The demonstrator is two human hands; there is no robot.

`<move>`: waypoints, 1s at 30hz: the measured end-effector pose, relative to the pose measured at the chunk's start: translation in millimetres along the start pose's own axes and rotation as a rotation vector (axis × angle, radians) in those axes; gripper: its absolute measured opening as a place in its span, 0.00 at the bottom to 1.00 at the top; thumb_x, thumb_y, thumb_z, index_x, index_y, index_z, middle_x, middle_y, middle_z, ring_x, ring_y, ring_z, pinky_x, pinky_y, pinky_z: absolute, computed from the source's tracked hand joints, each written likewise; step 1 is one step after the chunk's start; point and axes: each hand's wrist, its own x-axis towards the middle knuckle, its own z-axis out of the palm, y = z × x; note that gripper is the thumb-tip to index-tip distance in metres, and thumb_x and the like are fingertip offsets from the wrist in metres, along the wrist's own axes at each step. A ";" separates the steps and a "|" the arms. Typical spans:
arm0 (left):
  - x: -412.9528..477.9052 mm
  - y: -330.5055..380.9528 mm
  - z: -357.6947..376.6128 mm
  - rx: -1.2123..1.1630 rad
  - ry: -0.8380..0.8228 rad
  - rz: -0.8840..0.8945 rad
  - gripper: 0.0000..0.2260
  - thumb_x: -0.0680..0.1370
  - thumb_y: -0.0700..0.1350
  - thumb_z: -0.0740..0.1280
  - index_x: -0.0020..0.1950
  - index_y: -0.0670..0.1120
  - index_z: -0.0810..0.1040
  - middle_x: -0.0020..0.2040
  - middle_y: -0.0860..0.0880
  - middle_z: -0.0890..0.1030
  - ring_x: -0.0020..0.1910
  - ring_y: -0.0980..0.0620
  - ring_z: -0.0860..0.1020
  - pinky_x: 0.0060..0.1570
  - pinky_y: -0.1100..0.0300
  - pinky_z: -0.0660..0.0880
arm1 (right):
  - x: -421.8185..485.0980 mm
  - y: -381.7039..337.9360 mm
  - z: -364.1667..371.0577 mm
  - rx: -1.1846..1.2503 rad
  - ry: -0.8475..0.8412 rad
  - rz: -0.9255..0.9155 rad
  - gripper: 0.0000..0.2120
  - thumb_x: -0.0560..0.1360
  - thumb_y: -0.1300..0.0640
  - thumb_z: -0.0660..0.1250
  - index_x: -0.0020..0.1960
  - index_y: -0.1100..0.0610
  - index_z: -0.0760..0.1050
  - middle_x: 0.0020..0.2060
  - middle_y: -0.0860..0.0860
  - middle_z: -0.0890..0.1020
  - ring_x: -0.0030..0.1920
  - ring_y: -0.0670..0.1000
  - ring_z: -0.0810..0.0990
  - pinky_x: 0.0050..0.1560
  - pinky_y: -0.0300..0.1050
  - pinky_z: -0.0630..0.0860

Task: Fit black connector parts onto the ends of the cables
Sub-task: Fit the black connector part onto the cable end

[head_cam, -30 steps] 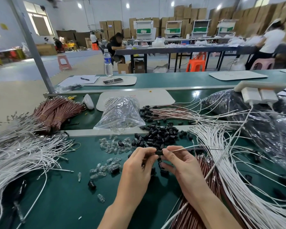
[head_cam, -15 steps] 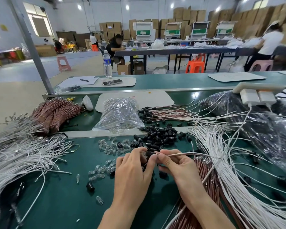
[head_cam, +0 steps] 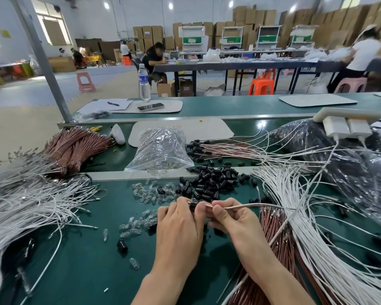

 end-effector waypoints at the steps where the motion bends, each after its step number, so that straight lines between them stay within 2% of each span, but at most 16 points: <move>1: -0.1 -0.2 -0.1 -0.005 -0.008 -0.002 0.21 0.85 0.62 0.40 0.43 0.53 0.64 0.38 0.56 0.74 0.38 0.54 0.73 0.51 0.58 0.62 | 0.2 0.3 -0.4 0.013 -0.011 0.005 0.12 0.73 0.55 0.69 0.51 0.63 0.77 0.50 0.55 0.88 0.53 0.53 0.87 0.46 0.37 0.81; 10: 0.5 -0.1 -0.5 0.002 -0.042 0.016 0.26 0.84 0.62 0.37 0.42 0.51 0.67 0.36 0.58 0.69 0.35 0.54 0.66 0.50 0.59 0.63 | 3.6 3.0 -5.8 0.098 -0.067 0.038 0.12 0.75 0.53 0.69 0.51 0.61 0.78 0.53 0.59 0.86 0.57 0.57 0.85 0.51 0.39 0.81; 13: -1.8 1.1 -2.9 -0.065 -0.067 -0.014 0.26 0.83 0.64 0.37 0.44 0.52 0.68 0.37 0.58 0.71 0.42 0.56 0.69 0.50 0.59 0.64 | 3.2 0.9 -4.0 0.140 -0.057 0.046 0.09 0.75 0.53 0.70 0.50 0.58 0.82 0.54 0.61 0.86 0.58 0.58 0.85 0.50 0.40 0.82; 15: -1.6 2.6 -5.0 -0.223 -0.053 -0.088 0.21 0.83 0.64 0.42 0.46 0.57 0.69 0.38 0.59 0.75 0.49 0.63 0.69 0.49 0.62 0.67 | 2.6 -2.1 -1.0 0.174 -0.039 0.046 0.11 0.74 0.51 0.72 0.51 0.58 0.84 0.54 0.62 0.85 0.57 0.59 0.85 0.48 0.40 0.82; 16: -0.2 4.2 -7.0 -0.330 -0.035 -0.140 0.18 0.83 0.65 0.45 0.47 0.59 0.69 0.38 0.58 0.77 0.49 0.63 0.71 0.47 0.64 0.68 | 2.5 -4.5 -0.7 0.185 -0.011 0.042 0.12 0.73 0.50 0.73 0.51 0.57 0.85 0.54 0.62 0.86 0.56 0.59 0.85 0.47 0.40 0.82; 18: 4.5 7.2 -13.2 -0.584 0.024 -0.240 0.12 0.82 0.62 0.54 0.50 0.58 0.72 0.38 0.54 0.78 0.40 0.55 0.74 0.40 0.67 0.70 | 2.4 -11.0 -4.0 0.205 0.092 0.026 0.13 0.71 0.51 0.73 0.52 0.56 0.86 0.52 0.62 0.86 0.54 0.58 0.86 0.45 0.40 0.83; 19: 7.9 7.2 -17.8 -0.702 0.053 -0.292 0.10 0.83 0.58 0.57 0.51 0.56 0.74 0.40 0.52 0.79 0.37 0.54 0.75 0.38 0.68 0.72 | 2.3 -14.3 -7.0 0.226 0.144 0.016 0.12 0.71 0.53 0.73 0.51 0.57 0.86 0.51 0.62 0.86 0.52 0.58 0.86 0.44 0.40 0.83; 21: 14.4 3.6 -28.3 -0.868 0.099 -0.399 0.06 0.83 0.49 0.62 0.53 0.51 0.78 0.40 0.52 0.82 0.37 0.54 0.78 0.41 0.68 0.75 | 1.6 -20.2 -13.3 0.277 0.223 0.003 0.11 0.72 0.57 0.71 0.50 0.60 0.86 0.51 0.62 0.86 0.49 0.56 0.87 0.41 0.40 0.83; 23: 18.0 -2.9 -37.6 -1.028 0.112 -0.513 0.07 0.82 0.46 0.64 0.55 0.48 0.81 0.40 0.52 0.83 0.39 0.55 0.80 0.44 0.62 0.76 | 0.4 -25.2 -15.4 0.294 0.257 -0.004 0.11 0.72 0.57 0.70 0.51 0.61 0.86 0.51 0.62 0.86 0.46 0.54 0.87 0.39 0.39 0.83; 26: 21.6 -10.0 -50.4 -1.227 0.178 -0.617 0.12 0.82 0.48 0.62 0.55 0.44 0.83 0.39 0.48 0.83 0.37 0.55 0.80 0.46 0.56 0.73 | -2.5 -31.3 -13.2 0.219 0.240 -0.034 0.11 0.73 0.55 0.69 0.50 0.58 0.87 0.51 0.60 0.87 0.47 0.53 0.87 0.40 0.38 0.83; 30: 26.2 -14.2 -67.9 -1.342 0.314 -0.679 0.12 0.81 0.50 0.63 0.52 0.45 0.83 0.36 0.49 0.82 0.34 0.55 0.79 0.46 0.54 0.74 | -6.6 -43.6 -8.2 0.056 0.204 -0.116 0.12 0.71 0.48 0.71 0.50 0.52 0.87 0.49 0.57 0.87 0.48 0.54 0.87 0.42 0.38 0.82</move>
